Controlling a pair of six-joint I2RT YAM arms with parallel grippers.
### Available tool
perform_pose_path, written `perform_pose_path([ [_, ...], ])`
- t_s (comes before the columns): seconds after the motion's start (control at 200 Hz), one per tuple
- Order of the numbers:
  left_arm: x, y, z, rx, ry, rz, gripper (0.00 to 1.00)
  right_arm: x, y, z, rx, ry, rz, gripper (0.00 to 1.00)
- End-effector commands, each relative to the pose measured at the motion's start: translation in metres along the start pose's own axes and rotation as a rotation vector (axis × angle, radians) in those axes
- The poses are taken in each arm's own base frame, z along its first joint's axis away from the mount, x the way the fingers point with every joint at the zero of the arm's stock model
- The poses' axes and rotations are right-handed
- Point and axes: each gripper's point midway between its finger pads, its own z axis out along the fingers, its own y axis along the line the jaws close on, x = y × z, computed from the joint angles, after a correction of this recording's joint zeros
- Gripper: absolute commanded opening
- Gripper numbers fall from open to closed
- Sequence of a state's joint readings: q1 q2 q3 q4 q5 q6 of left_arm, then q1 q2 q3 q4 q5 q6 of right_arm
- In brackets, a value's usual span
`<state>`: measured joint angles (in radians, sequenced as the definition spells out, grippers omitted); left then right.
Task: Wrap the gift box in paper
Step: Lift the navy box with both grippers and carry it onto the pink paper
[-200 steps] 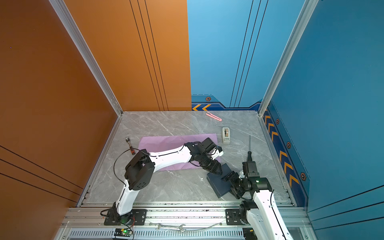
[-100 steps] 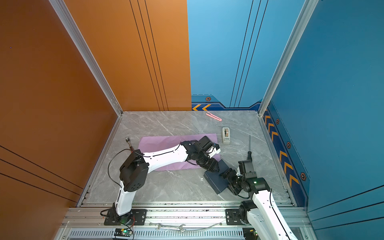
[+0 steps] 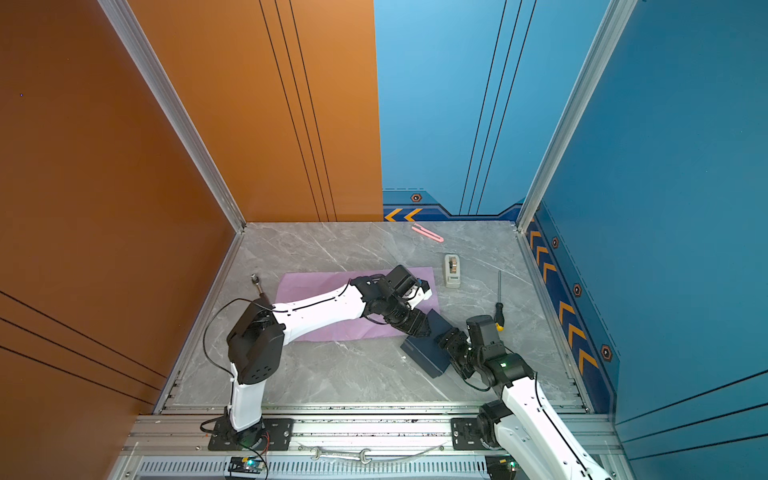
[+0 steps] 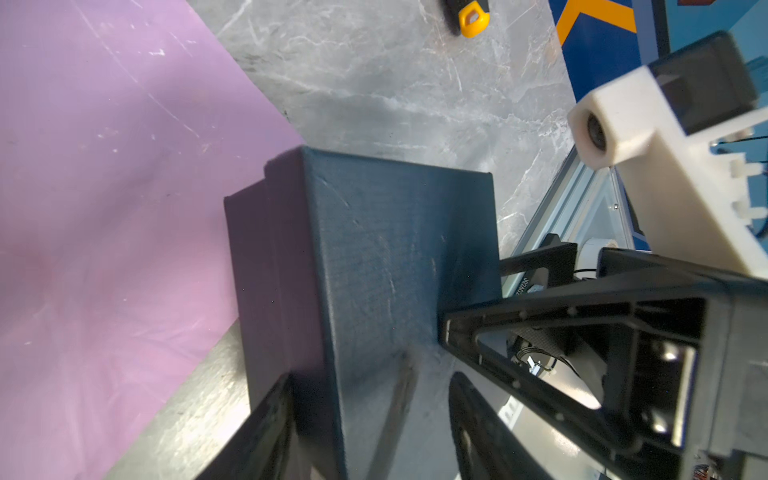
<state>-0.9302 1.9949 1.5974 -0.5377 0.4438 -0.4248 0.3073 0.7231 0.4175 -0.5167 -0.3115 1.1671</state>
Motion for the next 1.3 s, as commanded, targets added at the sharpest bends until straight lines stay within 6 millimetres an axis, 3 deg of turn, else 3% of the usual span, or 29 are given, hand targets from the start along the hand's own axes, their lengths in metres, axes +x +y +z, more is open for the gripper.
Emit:
perform_pose_path([
  [0.0, 0.007, -0.043, -0.012, 0.152, 0.010, 0.076, 0.60, -0.010, 0.040, 0.000, -0.136, -0.059, -0.045, 0.75],
  [0.476, -0.008, -0.040, -0.040, 0.140, -0.065, 0.075, 0.60, -0.012, 0.076, -0.010, -0.129, -0.094, -0.138, 0.73],
  [0.756, -0.013, -0.032, -0.052, 0.119, -0.106, 0.061, 0.60, -0.010, 0.107, -0.014, -0.128, -0.105, -0.232, 0.71],
  [1.001, -0.022, -0.012, -0.074, 0.080, -0.176, 0.032, 0.60, -0.011, 0.136, -0.007, -0.135, -0.110, -0.287, 0.71],
  [1.297, -0.024, 0.028, -0.102, 0.032, -0.248, -0.043, 0.60, -0.001, 0.182, 0.025, -0.117, -0.041, -0.398, 0.71],
])
